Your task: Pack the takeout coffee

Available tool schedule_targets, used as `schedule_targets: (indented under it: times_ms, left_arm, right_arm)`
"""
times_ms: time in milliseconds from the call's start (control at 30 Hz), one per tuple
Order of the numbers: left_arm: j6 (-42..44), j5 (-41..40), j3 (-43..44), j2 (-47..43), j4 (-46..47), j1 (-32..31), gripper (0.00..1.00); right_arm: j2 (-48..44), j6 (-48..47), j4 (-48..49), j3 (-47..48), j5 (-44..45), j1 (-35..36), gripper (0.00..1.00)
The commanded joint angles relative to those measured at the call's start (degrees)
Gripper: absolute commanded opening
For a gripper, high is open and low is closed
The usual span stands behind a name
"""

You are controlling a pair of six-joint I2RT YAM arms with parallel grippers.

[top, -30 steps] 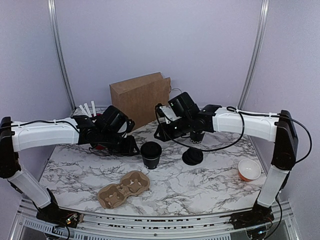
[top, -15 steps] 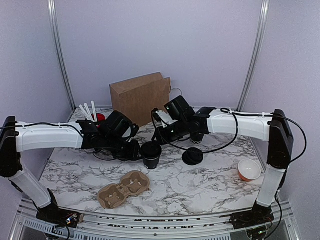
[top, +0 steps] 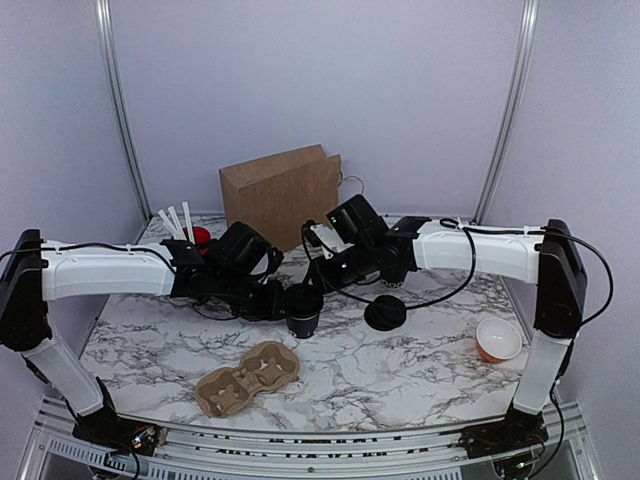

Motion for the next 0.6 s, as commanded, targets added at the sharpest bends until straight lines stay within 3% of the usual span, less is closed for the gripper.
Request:
schedule_targets:
  times_ms: [0, 567]
  left_arm:
    - [1.1, -0.4, 1.3, 1.3, 0.7, 0.3, 0.26]
    - [3.1, -0.1, 2.6, 2.9, 0.7, 3.1, 0.26]
  right_arm:
    - [-0.7, 1.0, -0.9, -0.7, 0.6, 0.6, 0.23]
    - [-3.0, 3.4, -1.9, -1.7, 2.2, 2.6, 0.23]
